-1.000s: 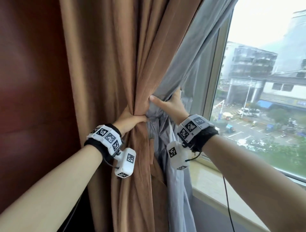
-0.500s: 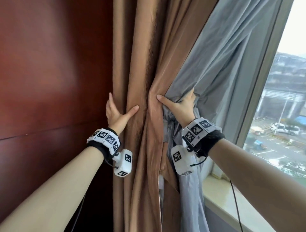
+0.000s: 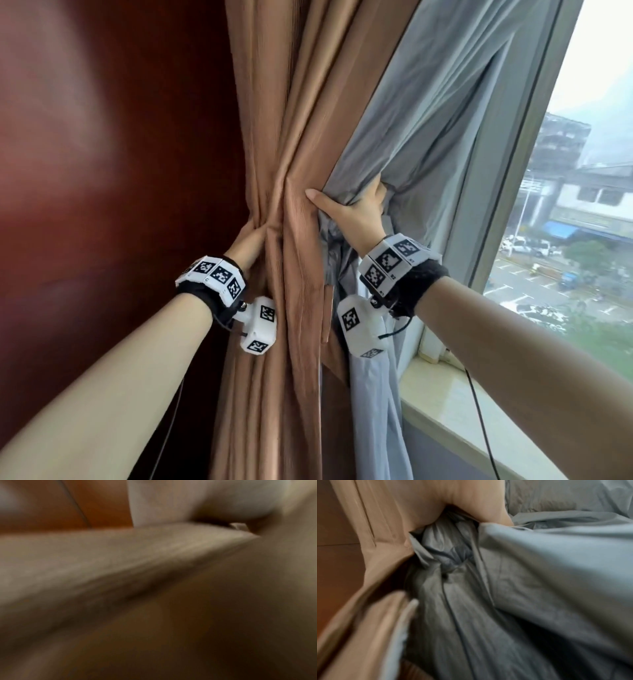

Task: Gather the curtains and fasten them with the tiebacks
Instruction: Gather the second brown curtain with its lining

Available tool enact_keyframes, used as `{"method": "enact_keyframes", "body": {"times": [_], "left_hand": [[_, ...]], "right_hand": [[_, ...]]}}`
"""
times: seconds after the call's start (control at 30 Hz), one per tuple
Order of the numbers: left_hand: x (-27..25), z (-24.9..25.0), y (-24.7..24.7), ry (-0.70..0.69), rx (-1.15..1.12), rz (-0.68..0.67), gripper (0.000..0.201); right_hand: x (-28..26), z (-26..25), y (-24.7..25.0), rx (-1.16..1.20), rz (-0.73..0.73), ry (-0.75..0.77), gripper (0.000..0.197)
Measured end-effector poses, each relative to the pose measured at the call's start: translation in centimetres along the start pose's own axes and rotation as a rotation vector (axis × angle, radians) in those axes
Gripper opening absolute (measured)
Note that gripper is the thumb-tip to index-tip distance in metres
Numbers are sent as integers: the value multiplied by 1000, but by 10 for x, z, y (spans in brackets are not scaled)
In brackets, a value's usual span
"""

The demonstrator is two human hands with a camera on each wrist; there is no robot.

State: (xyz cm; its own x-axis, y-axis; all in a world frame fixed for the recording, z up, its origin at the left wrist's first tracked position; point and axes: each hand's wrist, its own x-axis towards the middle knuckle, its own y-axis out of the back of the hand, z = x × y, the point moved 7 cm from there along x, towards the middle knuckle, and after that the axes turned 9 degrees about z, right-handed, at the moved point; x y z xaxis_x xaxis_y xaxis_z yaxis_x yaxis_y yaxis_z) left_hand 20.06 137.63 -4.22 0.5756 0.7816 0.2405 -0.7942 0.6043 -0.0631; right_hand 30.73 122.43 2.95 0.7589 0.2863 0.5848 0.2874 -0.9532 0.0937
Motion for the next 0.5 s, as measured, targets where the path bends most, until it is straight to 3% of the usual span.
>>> {"method": "enact_keyframes", "body": {"times": [0.07,0.17,0.2,0.23,0.3,0.37,0.5], "left_hand": [[-14,0,-18,40,-84,-60,58],[-40,8,-37,81,-161,-139,106],[-48,13,-41,64,-123,-143,114],[-54,18,-43,17,-60,-130,105],[-60,28,-48,-75,49,-41,52],[-61,35,-53,-181,52,80,51],[-63,37,-59,-214,9,269,54]], "right_hand": [[4,2,-2,-31,5,-8,117],[6,3,-5,-80,1,-8,115],[7,4,-6,-88,-1,-6,114],[7,4,-6,-87,-7,0,111],[7,4,-6,-76,-13,28,103],[5,4,-4,-65,-31,52,94],[-2,5,9,-24,-59,105,79]]}}
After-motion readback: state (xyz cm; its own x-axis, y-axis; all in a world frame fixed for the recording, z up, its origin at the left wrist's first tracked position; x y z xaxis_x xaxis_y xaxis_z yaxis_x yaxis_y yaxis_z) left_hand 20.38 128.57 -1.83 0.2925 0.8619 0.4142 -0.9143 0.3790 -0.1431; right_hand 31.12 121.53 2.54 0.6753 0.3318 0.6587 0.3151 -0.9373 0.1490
